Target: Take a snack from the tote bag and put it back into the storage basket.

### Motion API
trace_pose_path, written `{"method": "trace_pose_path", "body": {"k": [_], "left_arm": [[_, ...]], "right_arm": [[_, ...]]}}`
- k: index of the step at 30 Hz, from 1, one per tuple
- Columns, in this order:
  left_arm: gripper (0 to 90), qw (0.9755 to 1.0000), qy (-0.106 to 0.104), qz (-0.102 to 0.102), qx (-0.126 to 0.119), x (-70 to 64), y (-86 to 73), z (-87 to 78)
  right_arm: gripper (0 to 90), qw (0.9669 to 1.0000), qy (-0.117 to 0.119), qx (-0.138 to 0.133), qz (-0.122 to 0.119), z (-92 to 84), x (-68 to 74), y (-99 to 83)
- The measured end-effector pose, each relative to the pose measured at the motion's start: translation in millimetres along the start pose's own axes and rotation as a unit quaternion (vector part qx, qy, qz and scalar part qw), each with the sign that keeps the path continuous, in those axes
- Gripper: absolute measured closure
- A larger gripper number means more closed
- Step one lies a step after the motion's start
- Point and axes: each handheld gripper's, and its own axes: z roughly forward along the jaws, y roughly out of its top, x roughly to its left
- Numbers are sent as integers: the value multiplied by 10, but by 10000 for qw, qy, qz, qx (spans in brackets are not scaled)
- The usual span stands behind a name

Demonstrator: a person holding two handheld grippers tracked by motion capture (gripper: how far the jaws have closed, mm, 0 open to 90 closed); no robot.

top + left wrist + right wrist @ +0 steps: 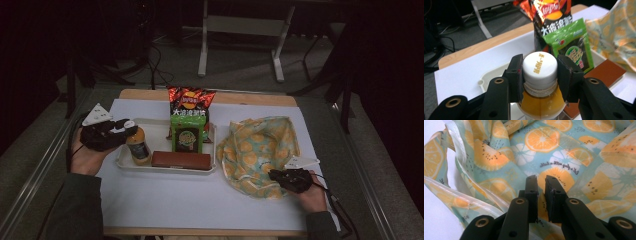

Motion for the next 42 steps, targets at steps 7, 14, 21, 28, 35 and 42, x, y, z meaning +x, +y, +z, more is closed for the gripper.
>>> {"method": "trace_pose_path", "body": {"k": [7,14,21,28,35,42], "left_arm": [[582,9999,-52,2,86,-11,-60,88],[581,9996,-131,170,204,-45,-98,136],[580,9993,-212,218,204,-53,-127,137],[526,9997,-203,84,79,-98,-149,102],[515,9999,60,27,135,-168,-174,134],[507,9991,386,-141,124,-262,-205,180]], "right_arm": [[807,10000,14,2,3,2,0,-1],[805,10000,18,4,1,4,1,-1],[801,10000,26,4,3,4,0,-1],[785,10000,27,-3,1,2,1,-2],[782,10000,23,-5,2,0,0,-1],[776,10000,35,-4,1,2,3,-1]]}}
